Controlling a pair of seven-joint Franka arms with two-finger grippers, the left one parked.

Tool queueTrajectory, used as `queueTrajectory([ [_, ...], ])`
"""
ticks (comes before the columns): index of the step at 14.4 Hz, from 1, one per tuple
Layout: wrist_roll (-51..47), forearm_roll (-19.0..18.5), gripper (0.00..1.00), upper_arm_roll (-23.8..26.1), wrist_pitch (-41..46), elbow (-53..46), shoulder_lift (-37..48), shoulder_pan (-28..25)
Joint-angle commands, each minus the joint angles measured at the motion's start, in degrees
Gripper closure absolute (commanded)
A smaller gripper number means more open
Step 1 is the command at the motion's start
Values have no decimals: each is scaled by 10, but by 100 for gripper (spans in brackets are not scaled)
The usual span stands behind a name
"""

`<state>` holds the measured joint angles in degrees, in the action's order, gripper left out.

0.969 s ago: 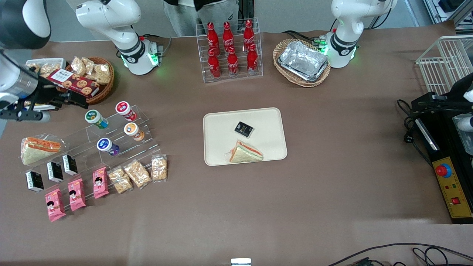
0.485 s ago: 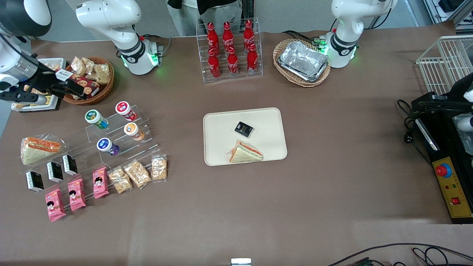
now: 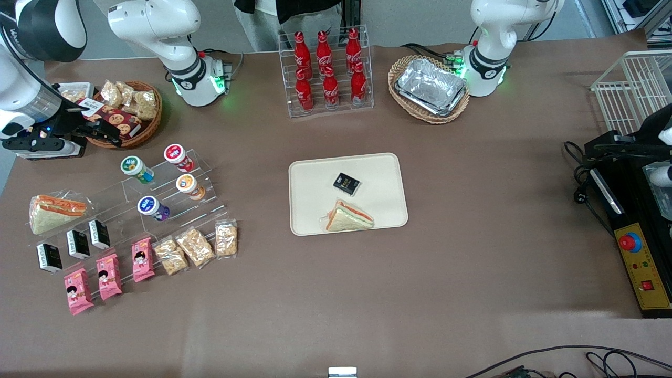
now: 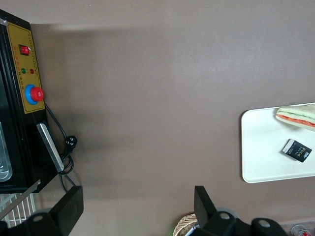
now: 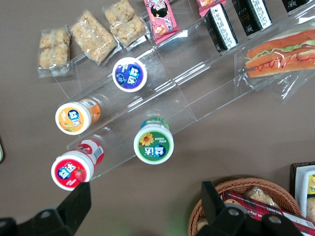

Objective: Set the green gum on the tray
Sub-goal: 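Move the right gripper over the acrylic rack toward the green gum tub, then lower the right gripper and close it on the green-lidded gum tub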

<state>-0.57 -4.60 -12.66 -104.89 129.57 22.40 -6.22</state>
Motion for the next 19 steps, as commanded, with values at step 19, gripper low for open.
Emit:
queueTrajectory([
  [19,7,19,40,-23,-211,134,-81,0],
])
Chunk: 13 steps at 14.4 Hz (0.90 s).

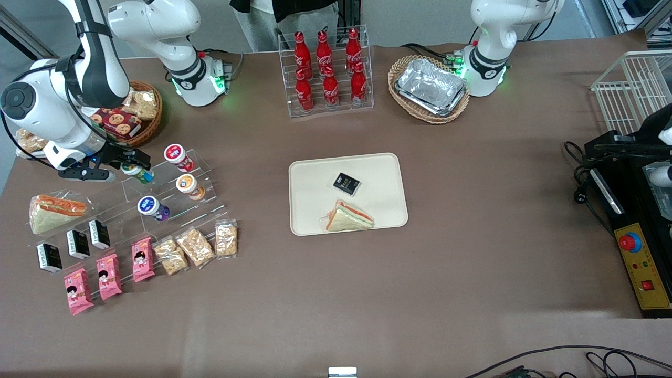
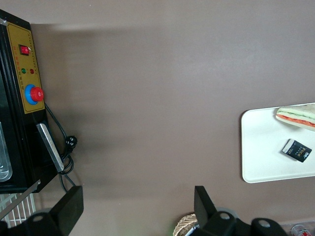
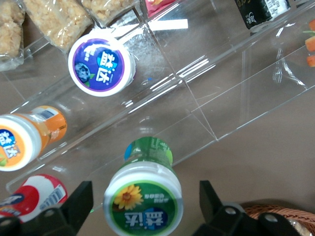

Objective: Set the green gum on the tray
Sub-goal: 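Lower the right gripper and close it on the green-lidded gum tub, then lift the green gum tub up out of the rack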

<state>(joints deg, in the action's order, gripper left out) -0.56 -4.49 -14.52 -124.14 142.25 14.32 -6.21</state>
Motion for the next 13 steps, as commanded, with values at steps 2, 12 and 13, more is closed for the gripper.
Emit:
queueTrajectory([
  [2,6,38,53,-5,-22,8,-3,0],
  [12,14,40,100,-4,152,-115,31,0],
  [13,15,40,100,-4,206,-159,30,-1],
])
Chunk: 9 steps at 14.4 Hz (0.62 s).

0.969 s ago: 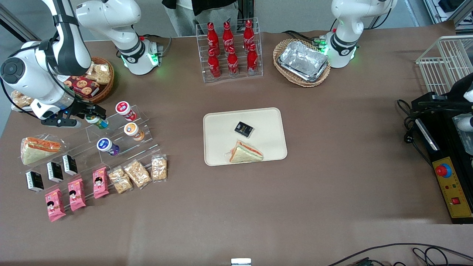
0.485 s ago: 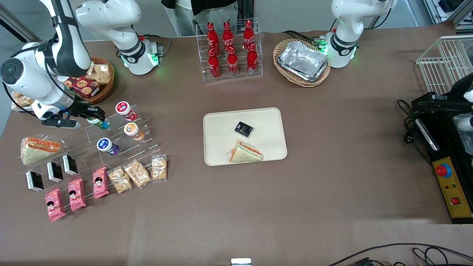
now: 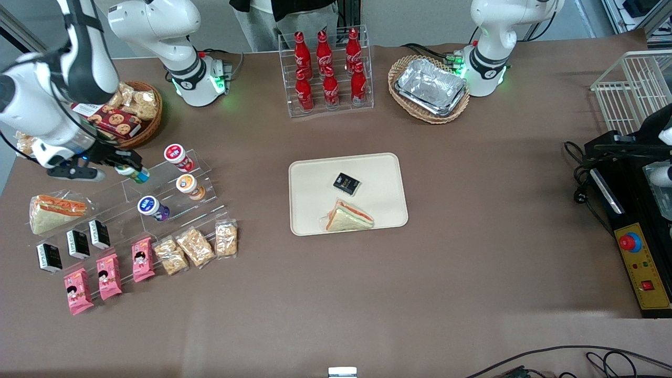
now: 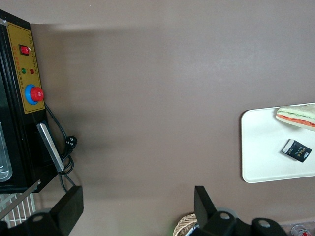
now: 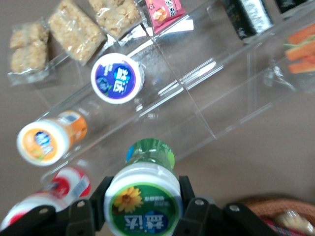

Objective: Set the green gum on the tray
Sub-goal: 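Lift the green gum tub up out of the rack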

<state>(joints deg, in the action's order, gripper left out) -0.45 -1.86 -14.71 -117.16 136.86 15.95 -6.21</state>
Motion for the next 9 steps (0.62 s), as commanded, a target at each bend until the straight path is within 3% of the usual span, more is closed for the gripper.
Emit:
queueTrajectory([
  [1,14,13,100,0,187,-147,14,-1],
  [5,14,12,100,10,320,-279,8,-2],
  [9,-28,20,100,70,333,-300,0,-2],
])
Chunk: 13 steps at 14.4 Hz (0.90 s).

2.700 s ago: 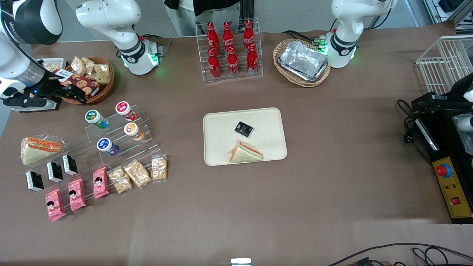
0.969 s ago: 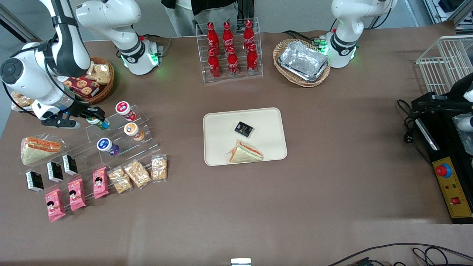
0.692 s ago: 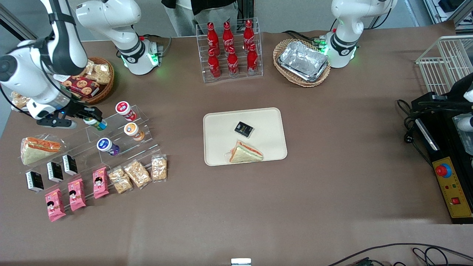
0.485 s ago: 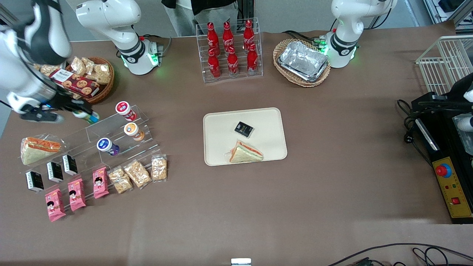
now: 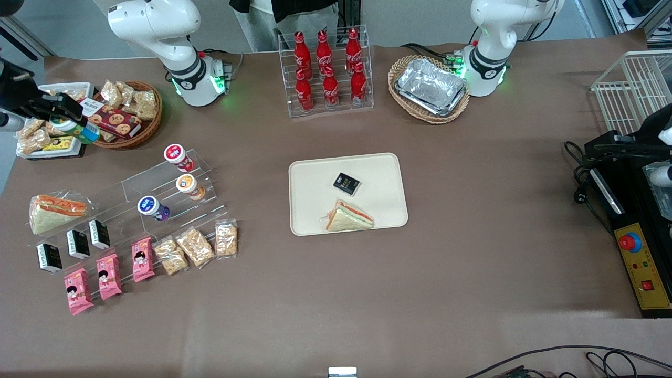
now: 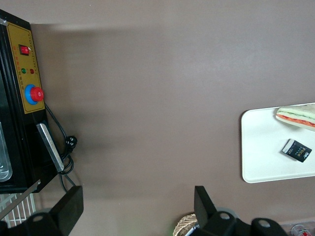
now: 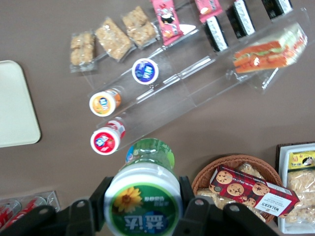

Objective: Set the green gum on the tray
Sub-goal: 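Lift the green gum tub up out of the rack, then carry the green gum tub with the right gripper to the cream tray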

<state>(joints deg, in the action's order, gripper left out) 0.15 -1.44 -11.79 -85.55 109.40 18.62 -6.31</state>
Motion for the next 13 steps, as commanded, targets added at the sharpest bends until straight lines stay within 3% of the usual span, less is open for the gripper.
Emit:
queueTrajectory([
  [1,-86,34,100,63,16,-26,-31,-1],
  [4,-242,81,100,158,0,-31,-49,-3],
  [7,-388,100,100,254,-36,-61,-100,-4],
  [10,-484,101,100,334,-118,-54,-152,-4],
  [13,-526,96,100,368,-244,-10,-207,-19],
])
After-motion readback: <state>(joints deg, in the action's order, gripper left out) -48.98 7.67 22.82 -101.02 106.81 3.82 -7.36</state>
